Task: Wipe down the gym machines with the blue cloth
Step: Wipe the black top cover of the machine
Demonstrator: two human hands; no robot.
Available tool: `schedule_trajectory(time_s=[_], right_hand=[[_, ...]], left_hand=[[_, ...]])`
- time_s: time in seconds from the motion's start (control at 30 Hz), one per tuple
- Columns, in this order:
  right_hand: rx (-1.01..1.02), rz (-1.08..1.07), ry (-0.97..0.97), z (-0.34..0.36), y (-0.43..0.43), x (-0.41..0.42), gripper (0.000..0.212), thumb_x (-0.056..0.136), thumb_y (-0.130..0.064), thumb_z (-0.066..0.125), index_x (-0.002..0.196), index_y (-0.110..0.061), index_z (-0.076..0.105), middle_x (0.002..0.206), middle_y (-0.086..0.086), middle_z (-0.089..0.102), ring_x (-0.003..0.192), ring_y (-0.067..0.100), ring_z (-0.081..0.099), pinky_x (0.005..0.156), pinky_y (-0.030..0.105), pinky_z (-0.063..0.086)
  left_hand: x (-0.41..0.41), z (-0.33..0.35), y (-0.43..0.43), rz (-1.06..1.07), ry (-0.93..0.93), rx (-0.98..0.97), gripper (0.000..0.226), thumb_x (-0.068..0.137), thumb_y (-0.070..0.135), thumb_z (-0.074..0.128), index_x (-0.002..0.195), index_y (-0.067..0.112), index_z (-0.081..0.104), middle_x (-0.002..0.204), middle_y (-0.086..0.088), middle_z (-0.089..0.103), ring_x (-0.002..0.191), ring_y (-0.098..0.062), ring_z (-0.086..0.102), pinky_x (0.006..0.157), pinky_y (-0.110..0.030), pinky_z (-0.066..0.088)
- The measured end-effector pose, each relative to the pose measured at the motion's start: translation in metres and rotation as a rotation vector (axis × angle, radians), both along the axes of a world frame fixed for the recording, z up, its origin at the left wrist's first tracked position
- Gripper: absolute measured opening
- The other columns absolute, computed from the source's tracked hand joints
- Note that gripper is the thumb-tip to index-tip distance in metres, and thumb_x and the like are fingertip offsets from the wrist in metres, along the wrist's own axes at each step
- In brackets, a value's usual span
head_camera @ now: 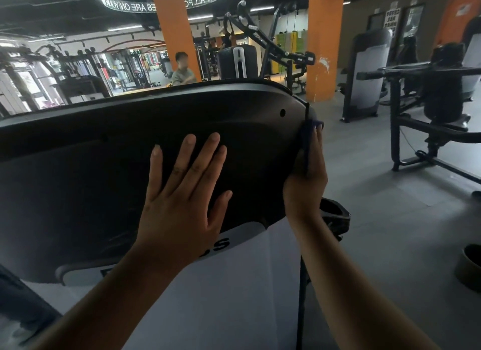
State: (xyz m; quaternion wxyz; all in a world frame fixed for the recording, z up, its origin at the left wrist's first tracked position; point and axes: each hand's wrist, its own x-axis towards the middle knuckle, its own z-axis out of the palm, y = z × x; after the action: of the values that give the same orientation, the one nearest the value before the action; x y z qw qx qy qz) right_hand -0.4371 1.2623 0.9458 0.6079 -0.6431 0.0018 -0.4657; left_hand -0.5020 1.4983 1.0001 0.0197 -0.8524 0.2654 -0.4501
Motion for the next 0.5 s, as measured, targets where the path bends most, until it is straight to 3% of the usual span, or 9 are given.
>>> schedule_trajectory(time_s=[0.13,0.3,0.5], right_hand=[[-0.049,0.0,-0.036,0.005,-0.005,0.003,0.054,0.119,-0.019,0.04,0.171,-0.024,0.029,0.178,-0.012,0.027,0.165,0.008,0.018,0.135,0.05,0.022],[-0.069,-0.03,0.117,-0.052,0.029,-0.021,0.057,0.119,-0.023,0.035,0.173,-0.033,0.02,0.179,-0.02,0.015,0.166,0.004,0.008,0.136,0.049,0.016],[-0.16,-0.029,-0.027,0.004,0.007,0.003,0.053,0.119,-0.014,0.039,0.171,-0.017,0.028,0.179,-0.005,0.024,0.167,0.011,0.013,0.136,0.051,0.019]], left_hand=[[0.0,0.001,-0.002,-0.005,0.002,-0.019,0.072,0.111,0.047,0.053,0.172,0.015,0.031,0.183,-0.002,0.017,0.17,-0.026,0.007,0.135,-0.062,-0.002],[-0.001,0.001,0.0,-0.007,0.002,-0.025,0.07,0.111,0.046,0.053,0.171,0.015,0.033,0.182,-0.001,0.018,0.17,-0.024,0.008,0.135,-0.062,-0.001],[0.0,0.002,-0.001,-0.01,0.003,-0.009,0.071,0.112,0.047,0.052,0.172,0.015,0.032,0.183,-0.001,0.017,0.17,-0.025,0.007,0.135,-0.061,-0.002]])
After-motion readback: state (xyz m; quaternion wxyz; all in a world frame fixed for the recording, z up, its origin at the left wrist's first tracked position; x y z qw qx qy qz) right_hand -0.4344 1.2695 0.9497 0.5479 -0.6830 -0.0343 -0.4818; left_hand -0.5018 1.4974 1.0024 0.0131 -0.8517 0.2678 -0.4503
